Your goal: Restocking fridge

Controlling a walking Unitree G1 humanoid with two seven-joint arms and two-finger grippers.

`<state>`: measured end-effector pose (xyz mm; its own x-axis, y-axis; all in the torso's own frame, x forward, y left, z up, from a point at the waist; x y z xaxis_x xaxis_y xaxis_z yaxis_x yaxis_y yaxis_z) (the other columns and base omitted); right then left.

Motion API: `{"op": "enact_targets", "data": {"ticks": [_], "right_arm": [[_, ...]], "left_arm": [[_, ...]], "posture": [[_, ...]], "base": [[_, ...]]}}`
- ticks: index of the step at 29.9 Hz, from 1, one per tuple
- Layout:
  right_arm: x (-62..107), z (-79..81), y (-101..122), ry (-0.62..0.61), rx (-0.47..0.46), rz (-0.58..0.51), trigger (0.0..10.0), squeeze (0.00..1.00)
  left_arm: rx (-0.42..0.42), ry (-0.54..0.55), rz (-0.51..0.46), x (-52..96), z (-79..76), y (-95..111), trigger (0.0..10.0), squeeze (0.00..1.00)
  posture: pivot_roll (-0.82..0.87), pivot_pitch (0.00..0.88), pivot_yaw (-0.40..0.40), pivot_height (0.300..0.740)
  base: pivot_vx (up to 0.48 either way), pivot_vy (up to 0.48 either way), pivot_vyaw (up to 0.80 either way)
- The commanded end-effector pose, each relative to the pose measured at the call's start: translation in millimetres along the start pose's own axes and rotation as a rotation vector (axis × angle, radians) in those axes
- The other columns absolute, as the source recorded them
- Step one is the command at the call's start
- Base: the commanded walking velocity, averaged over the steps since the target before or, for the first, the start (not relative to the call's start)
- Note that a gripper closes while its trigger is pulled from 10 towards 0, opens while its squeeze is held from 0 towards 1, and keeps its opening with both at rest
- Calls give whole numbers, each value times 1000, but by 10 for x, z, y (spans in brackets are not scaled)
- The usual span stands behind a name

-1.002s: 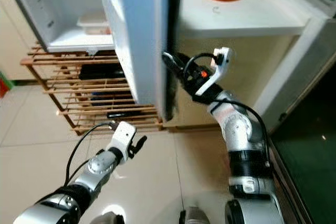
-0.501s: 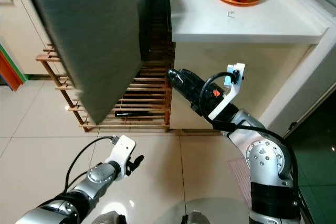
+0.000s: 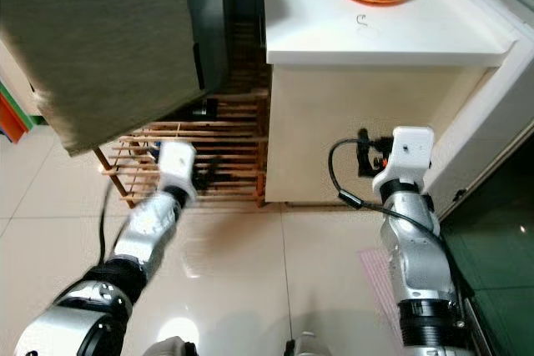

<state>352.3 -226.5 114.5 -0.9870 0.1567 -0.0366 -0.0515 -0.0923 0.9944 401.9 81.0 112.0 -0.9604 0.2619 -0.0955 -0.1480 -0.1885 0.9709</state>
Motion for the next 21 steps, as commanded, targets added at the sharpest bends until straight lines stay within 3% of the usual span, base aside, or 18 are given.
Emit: {"op": "enact_targets", "data": {"ticks": [1,6,14,21], "right_arm": [[22,16,-21,4,31,-22,10000,0],[27,10,-81,-6,16,-22,10000,0],[5,109,-95,28,-24,-43,10000,0],[15,180,-124,66,-23,-43,10000,0]], "left_arm": [[18,1,-32,2,-23,80,10000,0],[34,-9,-124,-2,-121,381,10000,0],[61,15,-64,37,-42,293,10000,0],[34,16,-20,34,-7,228,10000,0]], "posture": [[-93,0,-6,703],[-83,0,-4,703],[-76,0,-1,703],[-83,0,-2,703]], "base": [[0,0,0],[272,396,0],[329,349,0],[340,339,0]]}}
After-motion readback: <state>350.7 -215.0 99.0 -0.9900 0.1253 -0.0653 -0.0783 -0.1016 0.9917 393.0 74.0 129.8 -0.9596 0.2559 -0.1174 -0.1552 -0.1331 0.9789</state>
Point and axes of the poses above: a point about 5 cm out from each wrist's last joint towards the gripper, its own x axis pointing back from the gripper into the wrist, its own y axis along the axis of the wrist's last joint, z = x × y, the point moved 6 cm from there along -x, pointing out of the wrist towards the gripper, and after that the axes turned 11 degrees about -x, right-handed, at the moved point
